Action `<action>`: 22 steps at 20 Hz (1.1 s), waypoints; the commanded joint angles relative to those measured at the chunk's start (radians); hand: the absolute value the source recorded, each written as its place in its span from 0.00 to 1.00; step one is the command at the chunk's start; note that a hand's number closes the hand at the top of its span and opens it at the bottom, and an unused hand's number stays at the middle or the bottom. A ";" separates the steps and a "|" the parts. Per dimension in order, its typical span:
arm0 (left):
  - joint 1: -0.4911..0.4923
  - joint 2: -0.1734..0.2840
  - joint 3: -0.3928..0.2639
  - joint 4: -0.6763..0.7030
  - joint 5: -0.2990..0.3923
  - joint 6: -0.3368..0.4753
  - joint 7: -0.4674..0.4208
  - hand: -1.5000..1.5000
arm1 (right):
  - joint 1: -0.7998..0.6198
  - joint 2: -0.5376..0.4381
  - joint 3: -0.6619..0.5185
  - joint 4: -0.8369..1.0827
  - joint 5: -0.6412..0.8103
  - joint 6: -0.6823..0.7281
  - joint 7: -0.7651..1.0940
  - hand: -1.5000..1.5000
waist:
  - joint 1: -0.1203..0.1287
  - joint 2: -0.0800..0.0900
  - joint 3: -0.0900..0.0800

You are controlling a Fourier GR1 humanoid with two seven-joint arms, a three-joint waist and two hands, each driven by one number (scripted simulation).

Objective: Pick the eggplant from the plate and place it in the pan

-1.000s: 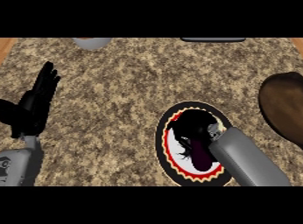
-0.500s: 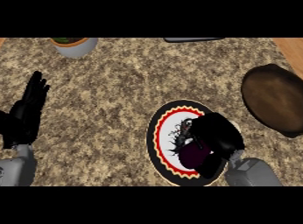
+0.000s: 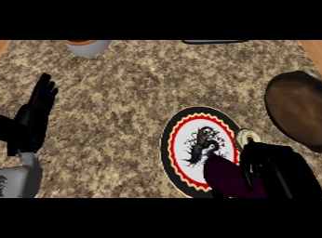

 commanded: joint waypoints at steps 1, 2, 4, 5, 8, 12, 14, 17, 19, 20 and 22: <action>-0.015 0.000 -0.017 -0.060 0.004 -0.008 0.048 0.50 | 0.089 0.026 -0.040 -0.222 -0.037 0.002 0.059 1.00 | 0.032 0.007 0.001; -0.021 -0.009 -0.016 -0.026 -0.004 -0.004 0.022 0.50 | -0.003 0.056 -0.117 -0.106 -0.074 -0.012 0.064 1.00 | 0.045 0.013 0.001; -0.043 0.006 -0.006 -0.002 0.013 -0.024 0.032 0.50 | -0.029 0.058 -0.257 -0.204 -0.234 0.054 0.061 1.00 | 0.040 0.015 0.001; -0.047 0.013 0.002 0.007 0.017 -0.038 0.009 0.50 | -0.005 0.063 -0.267 -0.138 -0.212 -0.026 0.034 1.00 | 0.044 0.014 0.001; -0.106 -0.035 -0.037 0.047 -0.040 0.028 0.010 0.50 | -0.136 0.075 -0.418 -0.041 -0.375 -0.026 0.056 1.00 | 0.044 0.018 0.001; -0.045 -0.001 -0.005 0.006 0.017 -0.038 0.012 0.50 | -0.201 -0.073 -0.690 0.193 -0.491 -0.072 -0.111 1.00 | 0.055 0.016 0.002; -0.062 -0.001 -0.014 0.039 -0.019 -0.018 -0.009 0.50 | -0.257 -0.164 -0.756 0.301 -0.497 -0.075 -0.158 1.00 | 0.054 0.017 0.001; -0.120 -0.019 -0.010 0.067 -0.015 0.002 0.016 0.50 | -0.347 -0.228 -0.784 0.534 -0.463 -0.165 -0.258 1.00 | 0.060 0.019 0.001; -0.060 -0.018 -0.021 0.023 -0.004 -0.024 0.002 0.50 | -0.400 -0.326 -0.840 0.659 -0.455 -0.178 -0.308 1.00 | 0.072 0.020 0.002; -0.072 -0.023 -0.025 0.036 -0.025 -0.004 -0.001 0.50 | -0.371 -0.300 -0.788 0.703 -0.366 -0.260 -0.350 1.00 | 0.070 0.021 0.002; -0.120 -0.019 -0.015 0.063 -0.006 -0.017 0.010 0.50 | -0.403 -0.374 -0.853 0.866 -0.379 -0.320 -0.456 1.00 | 0.073 0.027 0.003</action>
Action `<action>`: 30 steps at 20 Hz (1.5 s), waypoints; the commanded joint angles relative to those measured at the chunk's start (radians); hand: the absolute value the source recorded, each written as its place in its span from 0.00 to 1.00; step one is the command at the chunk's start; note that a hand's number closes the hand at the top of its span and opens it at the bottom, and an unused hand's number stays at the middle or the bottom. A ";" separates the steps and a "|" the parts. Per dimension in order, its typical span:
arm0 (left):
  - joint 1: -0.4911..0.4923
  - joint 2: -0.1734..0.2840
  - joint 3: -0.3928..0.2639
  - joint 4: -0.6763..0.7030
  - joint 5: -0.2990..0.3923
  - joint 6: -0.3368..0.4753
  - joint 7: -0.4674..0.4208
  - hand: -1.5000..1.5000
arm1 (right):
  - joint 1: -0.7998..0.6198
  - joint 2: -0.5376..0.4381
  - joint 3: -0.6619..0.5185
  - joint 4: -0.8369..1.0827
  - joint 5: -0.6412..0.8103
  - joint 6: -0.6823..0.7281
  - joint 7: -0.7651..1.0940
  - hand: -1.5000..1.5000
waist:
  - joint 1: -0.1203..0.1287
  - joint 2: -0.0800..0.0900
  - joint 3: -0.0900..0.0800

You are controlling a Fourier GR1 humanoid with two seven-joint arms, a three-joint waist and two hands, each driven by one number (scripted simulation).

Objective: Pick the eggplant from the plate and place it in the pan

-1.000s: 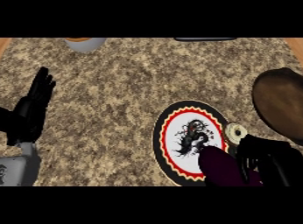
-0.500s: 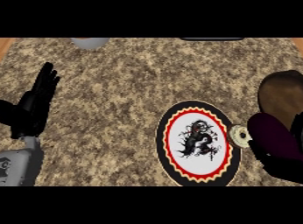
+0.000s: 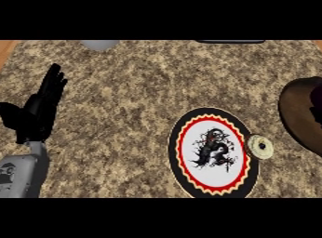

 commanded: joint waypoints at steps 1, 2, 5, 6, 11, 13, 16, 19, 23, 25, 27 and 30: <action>0.012 -0.008 -0.013 0.013 -0.006 -0.012 -0.030 0.50 | -0.127 -0.104 -0.034 0.326 0.082 -0.139 -0.113 1.00 | 0.021 0.006 0.001; -0.029 -0.018 -0.015 0.038 -0.016 0.006 -0.021 0.50 | -0.112 -0.129 -0.078 0.399 0.046 -0.167 -0.189 1.00 | 0.007 0.005 0.001; -0.039 -0.016 -0.013 0.018 -0.014 0.008 -0.008 0.50 | -0.211 -0.192 -0.105 0.637 0.033 -0.227 -0.292 1.00 | 0.022 0.009 0.002; -0.014 -0.059 -0.063 -0.044 -0.043 0.043 0.040 0.50 | -0.238 -0.176 -0.092 0.708 0.052 -0.268 -0.295 1.00 | 0.022 0.004 0.002; -0.012 -0.055 -0.050 -0.009 -0.026 0.017 -0.005 0.50 | -0.367 -0.246 -0.112 1.010 0.066 -0.362 -0.413 1.00 | 0.030 0.010 0.002; 0.008 -0.011 -0.015 0.028 -0.014 -0.015 -0.046 0.50 | -0.346 -0.232 -0.157 1.061 -0.013 -0.277 -0.449 1.00 | 0.029 0.012 0.003; -0.003 -0.045 -0.055 -0.013 -0.040 0.014 -0.015 0.50 | -0.402 -0.226 -0.121 1.145 -0.001 -0.101 -0.338 0.00 | 0.045 0.012 0.003; -0.041 -0.039 -0.042 -0.010 -0.031 0.017 0.018 0.50 | -0.399 -0.258 -0.145 1.233 -0.035 -0.028 -0.454 0.00 | 0.035 0.014 0.005; 0.010 -0.038 -0.028 0.003 -0.009 -0.009 -0.036 0.50 | -0.383 -0.272 -0.169 1.311 -0.040 -0.107 -0.563 0.00 | 0.035 0.015 0.005; 0.030 -0.014 -0.019 -0.037 -0.010 -0.013 -0.013 0.50 | -0.394 -0.267 -0.216 1.305 -0.092 -0.118 -0.614 0.00 | 0.034 0.009 0.005; -0.010 -0.030 -0.011 -0.004 -0.006 0.003 -0.007 0.50 | -0.410 -0.255 -0.240 1.304 -0.123 -0.138 -0.648 0.00 | 0.019 0.007 0.003; 0.000 0.008 0.012 -0.023 0.003 -0.012 0.022 0.50 | -0.410 -0.314 -0.328 1.297 -0.225 -0.044 -0.682 0.00 | 0.002 -0.002 0.002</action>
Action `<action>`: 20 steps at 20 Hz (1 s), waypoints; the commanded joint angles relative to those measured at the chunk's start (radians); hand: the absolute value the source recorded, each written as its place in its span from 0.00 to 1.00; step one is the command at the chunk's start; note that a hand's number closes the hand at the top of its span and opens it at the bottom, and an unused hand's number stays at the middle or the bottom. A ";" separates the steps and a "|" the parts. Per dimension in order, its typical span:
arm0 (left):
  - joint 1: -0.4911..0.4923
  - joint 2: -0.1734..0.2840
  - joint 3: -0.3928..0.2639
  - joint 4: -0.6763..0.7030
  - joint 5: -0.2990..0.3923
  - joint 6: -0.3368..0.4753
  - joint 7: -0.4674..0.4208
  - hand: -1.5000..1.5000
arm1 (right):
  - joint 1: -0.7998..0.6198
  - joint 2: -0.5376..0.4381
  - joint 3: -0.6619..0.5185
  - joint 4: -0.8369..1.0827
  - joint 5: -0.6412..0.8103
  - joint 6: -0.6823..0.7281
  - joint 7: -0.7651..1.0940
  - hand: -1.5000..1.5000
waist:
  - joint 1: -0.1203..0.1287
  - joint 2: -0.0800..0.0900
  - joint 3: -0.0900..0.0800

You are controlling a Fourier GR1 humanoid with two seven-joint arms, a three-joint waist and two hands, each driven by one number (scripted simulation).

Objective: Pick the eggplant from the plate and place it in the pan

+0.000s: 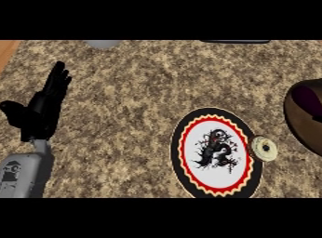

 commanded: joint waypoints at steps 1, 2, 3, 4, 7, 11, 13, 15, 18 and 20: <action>0.021 0.011 0.000 -0.020 -0.002 -0.007 0.016 0.50 | 0.001 -0.028 -0.088 0.031 -0.102 0.054 -0.074 0.00 | -0.009 -0.005 -0.001; 0.020 0.012 0.016 -0.002 0.004 -0.002 0.008 0.50 | 0.021 -0.040 -0.115 0.037 -0.136 0.100 -0.098 0.00 | -0.017 -0.006 -0.002; -0.025 0.021 0.028 0.058 0.018 -0.023 0.002 0.50 | 0.028 -0.076 -0.096 0.050 -0.126 0.155 -0.092 0.00 | -0.024 -0.005 -0.003; 0.020 0.030 0.044 0.026 0.017 -0.013 -0.011 0.50 | 0.086 -0.111 -0.120 0.061 -0.155 0.253 -0.127 0.00 | -0.032 -0.010 -0.003; 0.024 -0.010 0.009 -0.013 -0.002 0.016 0.008 0.50 | 0.139 -0.156 -0.118 0.069 -0.182 0.428 -0.154 0.00 | -0.041 -0.016 -0.004; 0.061 0.018 0.030 -0.010 0.002 -0.003 -0.005 0.50 | 0.253 -0.207 -0.125 0.035 -0.226 0.578 -0.254 0.00 | -0.050 -0.021 -0.005; 0.043 -0.006 0.037 0.044 -0.002 0.021 -0.031 0.50 | 0.276 -0.229 -0.127 0.006 -0.251 0.640 -0.252 0.00 | -0.072 -0.024 -0.008; 0.082 0.029 0.050 -0.004 0.022 -0.020 -0.016 0.50 | 0.367 -0.245 -0.124 -0.022 -0.264 0.670 -0.305 0.00 | -0.072 -0.027 -0.007; 0.072 0.030 0.050 -0.022 0.007 0.003 0.009 0.50 | 0.456 -0.249 -0.138 -0.052 -0.309 0.709 -0.312 0.00 | -0.081 -0.028 -0.007; 0.069 0.049 0.061 -0.043 0.033 -0.026 0.027 0.50 | 0.475 -0.261 -0.134 -0.085 -0.331 0.715 -0.288 0.00 | -0.065 -0.026 -0.007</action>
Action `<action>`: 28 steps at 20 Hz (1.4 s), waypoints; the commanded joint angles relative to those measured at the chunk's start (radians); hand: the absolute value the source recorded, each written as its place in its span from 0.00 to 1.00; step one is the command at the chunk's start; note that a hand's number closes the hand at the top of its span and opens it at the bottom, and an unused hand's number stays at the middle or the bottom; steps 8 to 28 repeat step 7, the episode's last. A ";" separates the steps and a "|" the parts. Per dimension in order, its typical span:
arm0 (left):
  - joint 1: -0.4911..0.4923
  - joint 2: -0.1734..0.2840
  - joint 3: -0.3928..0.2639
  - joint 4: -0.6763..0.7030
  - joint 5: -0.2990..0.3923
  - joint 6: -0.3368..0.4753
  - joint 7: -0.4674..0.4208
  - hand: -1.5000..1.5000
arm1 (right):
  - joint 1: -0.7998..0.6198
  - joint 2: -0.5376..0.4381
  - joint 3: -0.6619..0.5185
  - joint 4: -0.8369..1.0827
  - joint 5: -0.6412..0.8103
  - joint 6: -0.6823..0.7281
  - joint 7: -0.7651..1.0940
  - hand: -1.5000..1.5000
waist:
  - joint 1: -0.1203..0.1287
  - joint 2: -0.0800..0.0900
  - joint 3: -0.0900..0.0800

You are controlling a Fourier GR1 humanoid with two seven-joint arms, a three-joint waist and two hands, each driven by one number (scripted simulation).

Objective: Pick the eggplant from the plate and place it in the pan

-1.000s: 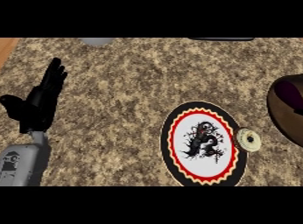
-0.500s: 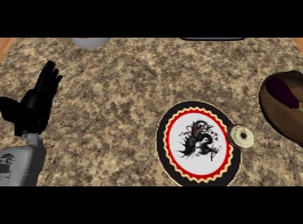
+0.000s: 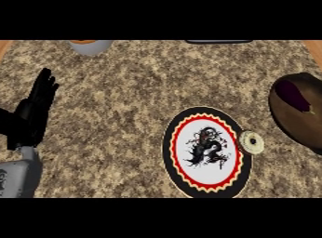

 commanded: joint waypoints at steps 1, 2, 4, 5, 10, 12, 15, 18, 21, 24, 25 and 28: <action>0.013 0.008 0.005 -0.002 -0.001 -0.006 -0.003 0.50 | 0.115 -0.015 0.009 -0.053 -0.039 0.245 -0.178 0.00 | -0.005 -0.001 0.000; 0.014 -0.028 -0.022 0.002 -0.022 0.020 -0.008 0.50 | 0.132 -0.042 -0.001 -0.050 -0.060 0.279 -0.157 0.00 | -0.009 0.000 0.000; 0.013 -0.040 -0.027 -0.011 -0.025 0.032 -0.008 0.50 | 0.164 0.016 0.026 -0.117 -0.069 0.238 -0.137 0.00 | -0.007 -0.002 -0.002; -0.027 -0.007 0.002 0.013 -0.006 0.014 0.006 0.50 | 0.185 -0.001 0.030 -0.127 -0.078 0.251 -0.146 0.00 | -0.005 0.002 -0.001; 0.015 -0.040 -0.031 0.003 -0.027 0.020 -0.033 0.50 | 0.218 0.050 0.035 -0.189 -0.105 0.199 -0.126 0.00 | 0.001 0.003 -0.001; 0.015 -0.040 -0.031 0.003 -0.027 0.020 -0.033 0.50 | 0.218 0.050 0.035 -0.189 -0.105 0.199 -0.126 0.00 | 0.001 0.003 -0.001; 0.015 -0.040 -0.031 0.003 -0.027 0.020 -0.033 0.50 | 0.218 0.050 0.035 -0.189 -0.105 0.199 -0.126 0.00 | 0.001 0.003 -0.001; 0.015 -0.040 -0.031 0.003 -0.027 0.020 -0.033 0.50 | 0.218 0.050 0.035 -0.189 -0.105 0.199 -0.126 0.00 | 0.001 0.003 -0.001; 0.015 -0.040 -0.031 0.003 -0.027 0.020 -0.033 0.50 | 0.218 0.050 0.035 -0.189 -0.105 0.199 -0.126 0.00 | 0.001 0.003 -0.001; 0.015 -0.040 -0.031 0.003 -0.027 0.020 -0.033 0.50 | 0.218 0.050 0.035 -0.189 -0.105 0.199 -0.126 0.00 | 0.001 0.003 -0.001; 0.015 -0.040 -0.031 0.003 -0.027 0.020 -0.033 0.50 | 0.218 0.050 0.035 -0.189 -0.105 0.199 -0.126 0.00 | 0.001 0.003 -0.001; 0.015 -0.040 -0.031 0.003 -0.027 0.020 -0.033 0.50 | 0.218 0.050 0.035 -0.189 -0.105 0.199 -0.126 0.00 | 0.001 0.003 -0.001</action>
